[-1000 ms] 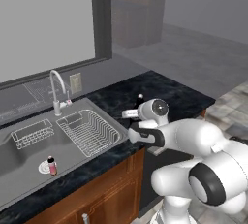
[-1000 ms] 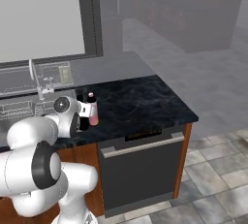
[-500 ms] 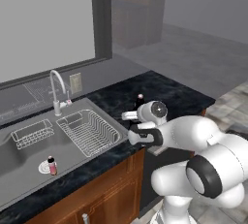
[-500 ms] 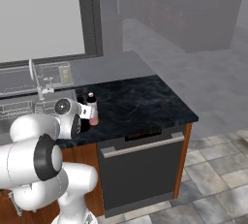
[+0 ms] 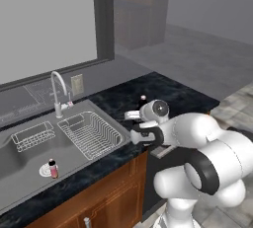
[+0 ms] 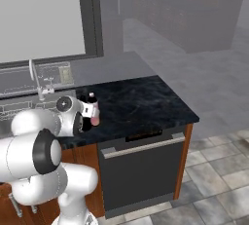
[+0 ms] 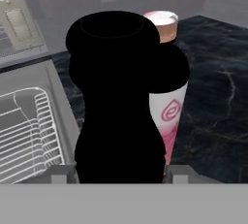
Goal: Place the large bottle from the dining counter next to the other large bottle outside the sink, and place the small bottle from the dining counter next to the other small bottle inside the sink.
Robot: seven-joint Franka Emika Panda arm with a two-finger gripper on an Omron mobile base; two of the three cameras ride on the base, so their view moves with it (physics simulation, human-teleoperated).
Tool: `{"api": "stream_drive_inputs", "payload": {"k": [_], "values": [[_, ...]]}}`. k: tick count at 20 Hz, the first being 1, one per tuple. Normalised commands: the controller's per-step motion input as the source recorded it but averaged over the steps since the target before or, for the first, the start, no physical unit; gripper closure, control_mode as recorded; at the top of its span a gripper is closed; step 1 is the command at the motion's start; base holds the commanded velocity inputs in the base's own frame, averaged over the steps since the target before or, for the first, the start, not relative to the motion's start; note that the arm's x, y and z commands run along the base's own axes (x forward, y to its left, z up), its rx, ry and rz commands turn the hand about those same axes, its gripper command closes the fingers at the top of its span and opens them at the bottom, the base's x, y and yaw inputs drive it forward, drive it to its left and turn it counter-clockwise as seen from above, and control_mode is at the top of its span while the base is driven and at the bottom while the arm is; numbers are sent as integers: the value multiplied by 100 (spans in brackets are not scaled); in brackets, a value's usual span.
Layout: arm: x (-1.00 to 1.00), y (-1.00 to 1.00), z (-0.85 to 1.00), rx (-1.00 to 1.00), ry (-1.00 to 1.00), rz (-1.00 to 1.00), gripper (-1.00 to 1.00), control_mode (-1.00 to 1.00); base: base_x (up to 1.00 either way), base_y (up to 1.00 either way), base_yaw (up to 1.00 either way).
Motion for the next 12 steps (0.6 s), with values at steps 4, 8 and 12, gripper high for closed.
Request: {"api": "stream_drive_inputs", "payload": {"k": [4,8,12], "values": [[11,-15,-8,0,0,-3,100,-100,0,0,0],[10,-3,-15,0,0,-2,100,-100,0,0,0],[0,0,-23,0,0,0,100,-100,0,0,0]]}}
